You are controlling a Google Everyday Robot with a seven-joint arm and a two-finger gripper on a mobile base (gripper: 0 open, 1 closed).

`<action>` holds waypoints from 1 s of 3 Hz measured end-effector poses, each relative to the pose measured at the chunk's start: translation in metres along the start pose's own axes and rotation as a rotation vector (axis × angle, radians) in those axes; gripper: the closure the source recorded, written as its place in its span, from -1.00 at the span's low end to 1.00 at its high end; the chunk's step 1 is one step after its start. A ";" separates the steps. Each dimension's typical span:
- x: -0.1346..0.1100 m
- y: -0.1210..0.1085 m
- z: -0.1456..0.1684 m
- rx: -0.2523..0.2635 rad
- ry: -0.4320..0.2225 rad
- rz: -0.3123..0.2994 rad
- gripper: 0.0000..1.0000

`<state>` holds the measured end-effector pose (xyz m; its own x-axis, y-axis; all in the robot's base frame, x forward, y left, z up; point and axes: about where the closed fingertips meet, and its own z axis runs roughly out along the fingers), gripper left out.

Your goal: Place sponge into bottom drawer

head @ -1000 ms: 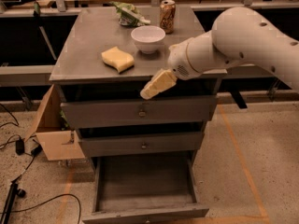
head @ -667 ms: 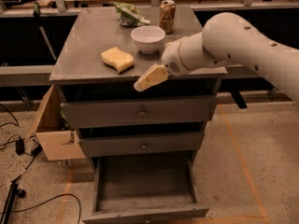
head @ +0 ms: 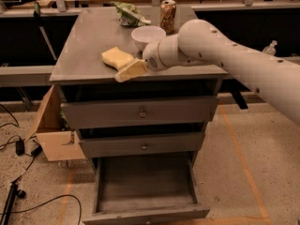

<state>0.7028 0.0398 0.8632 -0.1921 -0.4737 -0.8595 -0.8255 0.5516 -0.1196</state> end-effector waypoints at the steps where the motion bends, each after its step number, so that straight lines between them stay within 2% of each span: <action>1: -0.012 0.002 0.027 -0.034 -0.037 0.041 -1.00; 2: -0.019 0.010 0.048 -0.080 -0.060 0.070 -0.65; 3: -0.022 0.014 0.060 -0.105 -0.073 0.081 -0.19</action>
Offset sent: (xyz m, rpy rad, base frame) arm 0.0297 0.0688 -0.0133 0.1530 0.0839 0.0682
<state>0.7274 0.0988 0.8510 -0.2242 -0.3771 -0.8986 -0.8605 0.5095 0.0009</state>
